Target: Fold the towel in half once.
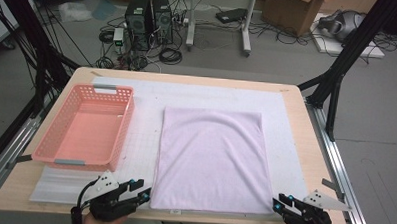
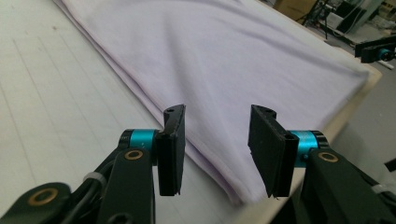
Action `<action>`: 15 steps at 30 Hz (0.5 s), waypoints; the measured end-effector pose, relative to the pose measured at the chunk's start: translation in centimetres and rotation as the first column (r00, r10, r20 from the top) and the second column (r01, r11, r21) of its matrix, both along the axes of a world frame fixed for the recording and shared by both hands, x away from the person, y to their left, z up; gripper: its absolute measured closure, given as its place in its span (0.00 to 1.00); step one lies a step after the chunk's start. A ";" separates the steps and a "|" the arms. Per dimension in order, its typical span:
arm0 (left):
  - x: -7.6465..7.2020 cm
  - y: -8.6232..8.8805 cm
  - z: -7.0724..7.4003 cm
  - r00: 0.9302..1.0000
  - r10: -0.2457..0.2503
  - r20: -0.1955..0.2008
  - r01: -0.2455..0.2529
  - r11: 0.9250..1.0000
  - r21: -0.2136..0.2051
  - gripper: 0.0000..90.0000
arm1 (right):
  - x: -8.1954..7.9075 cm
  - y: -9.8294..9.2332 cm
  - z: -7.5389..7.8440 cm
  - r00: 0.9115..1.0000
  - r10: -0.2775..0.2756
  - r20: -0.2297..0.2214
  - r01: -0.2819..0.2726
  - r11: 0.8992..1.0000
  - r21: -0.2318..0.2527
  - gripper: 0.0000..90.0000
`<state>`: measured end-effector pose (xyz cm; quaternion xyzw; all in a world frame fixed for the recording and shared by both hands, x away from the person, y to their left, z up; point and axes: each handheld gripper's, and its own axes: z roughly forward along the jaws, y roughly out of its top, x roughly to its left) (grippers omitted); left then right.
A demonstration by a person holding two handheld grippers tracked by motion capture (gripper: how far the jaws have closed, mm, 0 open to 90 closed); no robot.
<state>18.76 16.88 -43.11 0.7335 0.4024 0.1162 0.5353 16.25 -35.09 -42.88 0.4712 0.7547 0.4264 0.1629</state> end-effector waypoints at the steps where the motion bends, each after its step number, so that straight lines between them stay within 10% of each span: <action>1: 0.6 -0.1 -0.1 1.000 0.002 -0.002 -0.002 1.000 0.000 0.66 | 0.4 0.0 0.1 1.000 -0.011 0.009 0.011 1.000 0.002 0.75; 15: 9.6 -2.5 -0.8 0.997 0.037 -0.068 -0.033 0.998 0.059 0.68 | 5.9 1.6 -0.2 0.999 -0.006 0.036 0.008 0.999 -0.052 0.76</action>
